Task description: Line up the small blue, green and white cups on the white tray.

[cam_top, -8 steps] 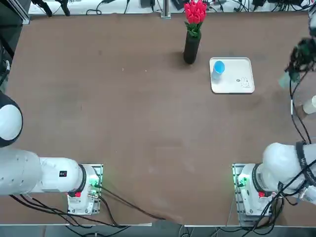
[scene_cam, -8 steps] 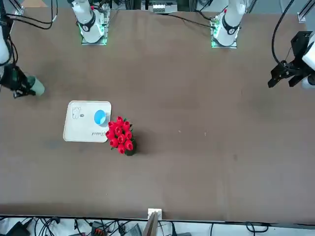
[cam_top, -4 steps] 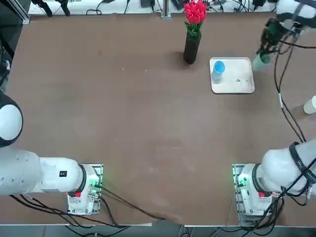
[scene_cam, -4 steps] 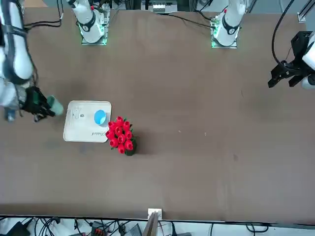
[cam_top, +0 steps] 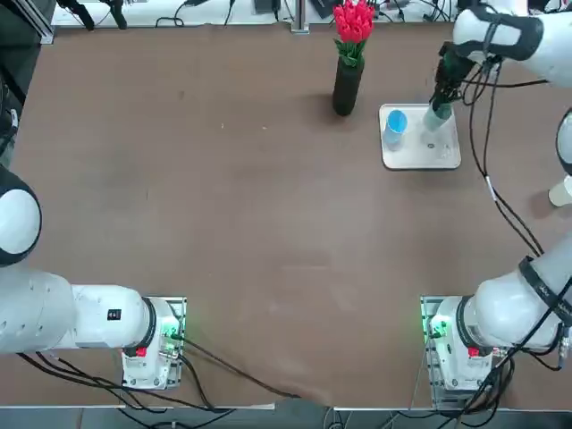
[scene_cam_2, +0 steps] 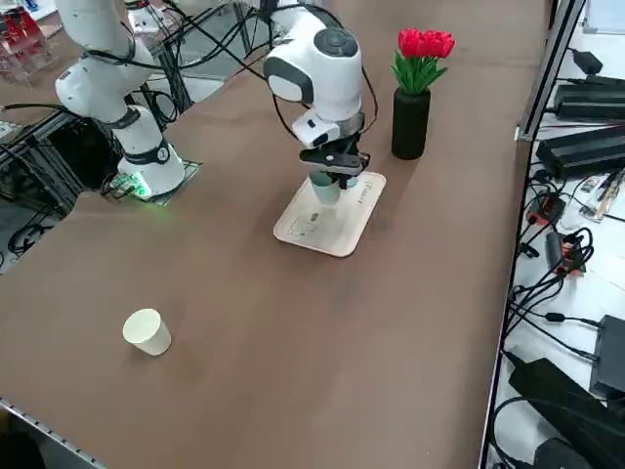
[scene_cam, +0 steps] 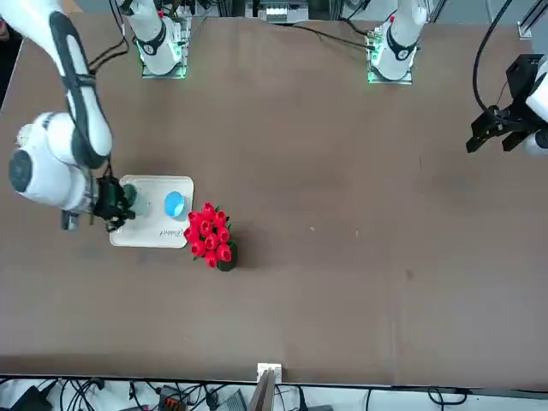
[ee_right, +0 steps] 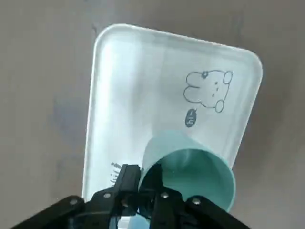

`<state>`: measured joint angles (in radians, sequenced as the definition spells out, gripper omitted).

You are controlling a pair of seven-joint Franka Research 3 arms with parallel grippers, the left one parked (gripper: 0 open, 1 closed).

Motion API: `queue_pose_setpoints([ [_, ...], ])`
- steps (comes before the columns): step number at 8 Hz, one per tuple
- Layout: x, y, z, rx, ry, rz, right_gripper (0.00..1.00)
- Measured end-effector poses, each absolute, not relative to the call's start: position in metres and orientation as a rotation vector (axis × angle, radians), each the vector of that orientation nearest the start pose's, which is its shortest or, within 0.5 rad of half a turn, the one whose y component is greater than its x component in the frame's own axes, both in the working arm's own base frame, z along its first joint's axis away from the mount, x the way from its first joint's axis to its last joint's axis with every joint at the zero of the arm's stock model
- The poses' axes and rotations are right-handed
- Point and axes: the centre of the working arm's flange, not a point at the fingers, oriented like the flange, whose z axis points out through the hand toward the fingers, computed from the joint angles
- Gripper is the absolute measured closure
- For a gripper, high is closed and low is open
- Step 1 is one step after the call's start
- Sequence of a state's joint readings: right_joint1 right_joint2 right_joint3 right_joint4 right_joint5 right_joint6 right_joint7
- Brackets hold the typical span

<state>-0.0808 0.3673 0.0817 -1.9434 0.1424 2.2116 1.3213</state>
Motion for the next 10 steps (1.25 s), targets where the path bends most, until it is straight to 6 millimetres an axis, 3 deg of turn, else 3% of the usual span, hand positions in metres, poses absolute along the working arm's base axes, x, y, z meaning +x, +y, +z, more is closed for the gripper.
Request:
queue_pose_setpoints([
  [3, 0.599, 0.03, 0.269, -2.3, 2.043, 0.206, 0.97],
  [10, 0.582, 0.042, 0.243, -2.279, 2.044, 0.142, 0.96],
])
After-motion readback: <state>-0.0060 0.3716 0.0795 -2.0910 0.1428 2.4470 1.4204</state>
